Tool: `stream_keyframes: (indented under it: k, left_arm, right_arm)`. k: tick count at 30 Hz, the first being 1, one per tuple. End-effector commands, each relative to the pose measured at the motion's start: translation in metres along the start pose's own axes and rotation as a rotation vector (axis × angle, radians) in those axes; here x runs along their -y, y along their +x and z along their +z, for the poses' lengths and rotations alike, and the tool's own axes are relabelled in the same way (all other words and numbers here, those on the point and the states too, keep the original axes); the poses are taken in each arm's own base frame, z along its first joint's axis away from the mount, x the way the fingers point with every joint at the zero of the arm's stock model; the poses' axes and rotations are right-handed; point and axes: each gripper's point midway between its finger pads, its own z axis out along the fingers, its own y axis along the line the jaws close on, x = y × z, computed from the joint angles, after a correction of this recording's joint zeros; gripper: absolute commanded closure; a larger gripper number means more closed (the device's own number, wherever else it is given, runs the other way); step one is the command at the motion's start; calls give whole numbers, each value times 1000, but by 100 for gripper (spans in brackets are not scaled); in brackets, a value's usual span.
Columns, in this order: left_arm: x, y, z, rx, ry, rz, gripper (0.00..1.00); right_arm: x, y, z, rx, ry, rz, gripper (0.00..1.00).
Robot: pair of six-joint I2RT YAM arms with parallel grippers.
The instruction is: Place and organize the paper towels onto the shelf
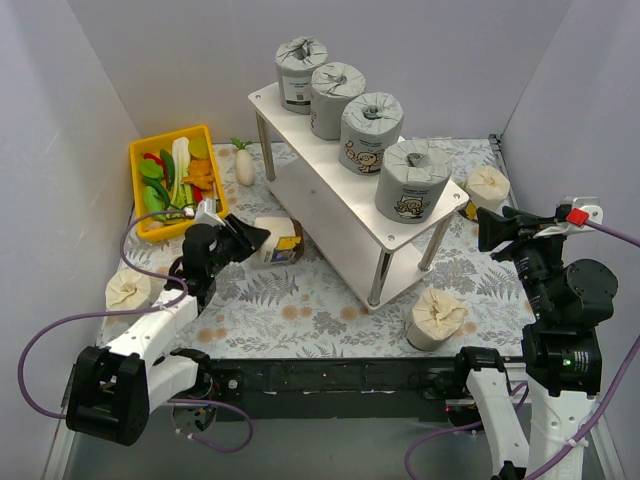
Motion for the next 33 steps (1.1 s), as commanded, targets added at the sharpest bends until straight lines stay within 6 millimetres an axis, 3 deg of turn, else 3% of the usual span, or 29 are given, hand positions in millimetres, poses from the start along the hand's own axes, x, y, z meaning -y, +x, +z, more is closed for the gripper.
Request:
stream_keyframes:
  k: [1, 6, 9, 17, 28, 31, 33]
  left_arm:
    - [50, -45, -4, 89, 74, 221, 74]
    - [88, -68, 4, 108, 115, 477, 73]
    - [106, -72, 16, 124, 129, 656, 73]
    - [141, -65, 47, 156, 240, 966, 72]
    - [142, -48, 78, 172, 258, 1158, 73]
    - [140, -53, 87, 190, 223, 1158, 65]
    - [139, -57, 88, 205, 210, 1157, 50]
  right_arm:
    - [-4, -19, -2, 66, -14, -33, 42]
    - [-3, -20, -1, 70, -10, -35, 43]
    - [-3, -20, 0, 70, -10, -35, 42]
    - [-1, -25, -3, 68, 9, -46, 42]
    - [0, -27, -3, 71, 18, -42, 42]
    - [-1, -30, -3, 86, 15, -36, 43]
    - [-1, -29, -3, 83, 14, -35, 43]
